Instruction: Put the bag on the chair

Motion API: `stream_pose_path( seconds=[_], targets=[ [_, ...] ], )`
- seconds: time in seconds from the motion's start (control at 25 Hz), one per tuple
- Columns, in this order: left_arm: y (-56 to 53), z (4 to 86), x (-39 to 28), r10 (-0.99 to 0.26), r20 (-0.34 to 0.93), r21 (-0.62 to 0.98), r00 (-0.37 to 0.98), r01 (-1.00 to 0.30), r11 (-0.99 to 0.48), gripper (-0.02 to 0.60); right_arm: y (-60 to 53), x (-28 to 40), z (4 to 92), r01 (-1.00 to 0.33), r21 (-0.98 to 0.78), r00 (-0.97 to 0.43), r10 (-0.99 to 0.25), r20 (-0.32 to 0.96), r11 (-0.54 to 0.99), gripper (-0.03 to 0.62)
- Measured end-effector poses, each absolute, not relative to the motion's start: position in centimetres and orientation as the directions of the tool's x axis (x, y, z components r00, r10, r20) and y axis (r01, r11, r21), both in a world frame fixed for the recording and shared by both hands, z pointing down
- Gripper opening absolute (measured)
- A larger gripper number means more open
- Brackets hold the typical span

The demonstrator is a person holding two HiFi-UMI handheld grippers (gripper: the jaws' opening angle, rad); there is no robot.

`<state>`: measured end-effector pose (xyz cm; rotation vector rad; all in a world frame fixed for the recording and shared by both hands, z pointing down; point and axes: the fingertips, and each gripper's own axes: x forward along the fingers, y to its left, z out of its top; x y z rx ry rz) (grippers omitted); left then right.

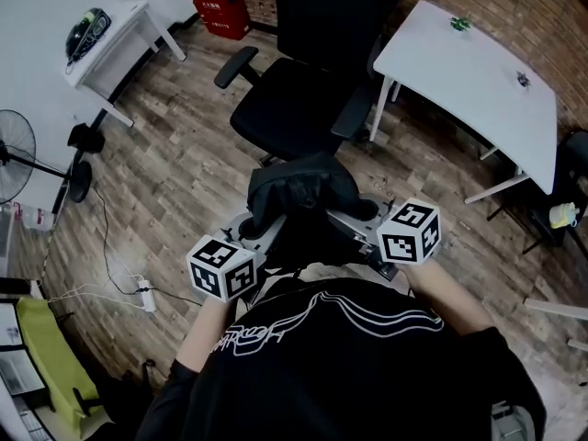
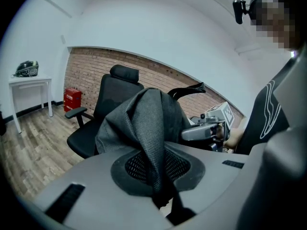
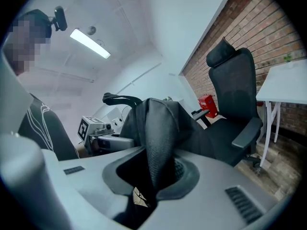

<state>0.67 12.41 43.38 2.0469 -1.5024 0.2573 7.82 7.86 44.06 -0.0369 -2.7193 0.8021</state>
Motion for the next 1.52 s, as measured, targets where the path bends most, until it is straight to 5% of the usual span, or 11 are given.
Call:
stream_pose_path(
  seconds=[1.52],
  targets=[
    [-14.8, 44.2, -21.2, -0.706, 0.467, 0.342, 0.532, -0.845, -0.41, 0.064, -17.1, -12.7, 44.9, -0.354, -0.546, -0.914, -0.157, 0.373, 0.759, 0.058]
  ],
)
